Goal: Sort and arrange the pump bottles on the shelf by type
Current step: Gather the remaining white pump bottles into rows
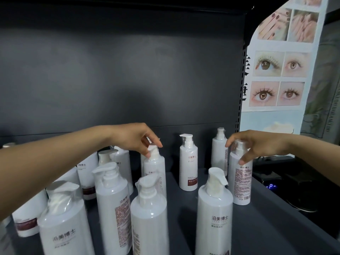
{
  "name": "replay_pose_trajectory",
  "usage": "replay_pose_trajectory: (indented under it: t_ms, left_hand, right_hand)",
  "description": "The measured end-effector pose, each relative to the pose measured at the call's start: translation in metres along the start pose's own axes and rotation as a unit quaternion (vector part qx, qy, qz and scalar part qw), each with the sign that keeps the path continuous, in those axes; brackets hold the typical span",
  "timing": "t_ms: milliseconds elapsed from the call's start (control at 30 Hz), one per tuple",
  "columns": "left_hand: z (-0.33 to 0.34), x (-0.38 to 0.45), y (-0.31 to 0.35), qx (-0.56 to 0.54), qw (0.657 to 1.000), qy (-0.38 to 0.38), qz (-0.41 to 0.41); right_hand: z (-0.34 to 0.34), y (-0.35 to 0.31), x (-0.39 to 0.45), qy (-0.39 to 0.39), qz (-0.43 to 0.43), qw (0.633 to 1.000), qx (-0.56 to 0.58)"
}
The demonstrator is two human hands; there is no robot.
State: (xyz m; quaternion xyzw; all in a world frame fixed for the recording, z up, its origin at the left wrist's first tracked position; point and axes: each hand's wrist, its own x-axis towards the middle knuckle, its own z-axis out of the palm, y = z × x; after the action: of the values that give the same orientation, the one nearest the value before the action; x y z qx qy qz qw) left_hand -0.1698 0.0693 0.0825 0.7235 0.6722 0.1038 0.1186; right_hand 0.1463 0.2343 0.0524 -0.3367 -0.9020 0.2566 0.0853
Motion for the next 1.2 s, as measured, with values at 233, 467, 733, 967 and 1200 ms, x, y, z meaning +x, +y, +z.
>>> replay_pose_trajectory:
  t_ms: [233, 467, 733, 967, 1200]
  left_hand:
    - [-0.006, -0.009, 0.001, 0.057, 0.998, 0.015, -0.019]
    - [-0.004, -0.010, -0.002, 0.073, 0.996, 0.042, -0.032]
    - [0.006, -0.005, -0.006, 0.030, 0.996, 0.079, -0.026]
    - [-0.005, -0.008, -0.001, 0.074, 0.995, 0.027, -0.055]
    - [-0.001, -0.007, 0.008, 0.075, 0.992, 0.035, -0.093]
  right_hand:
    - [0.004, -0.045, 0.011, -0.014, -0.084, 0.996, 0.017]
    - [0.043, -0.067, 0.044, -0.061, -0.132, 0.989, 0.013]
    - [0.048, -0.069, 0.051, -0.063, -0.121, 0.990, 0.019]
    - [0.054, -0.080, 0.049, -0.015, -0.098, 0.994, -0.039]
    - [0.053, -0.093, 0.045, 0.007, -0.049, 0.992, -0.116]
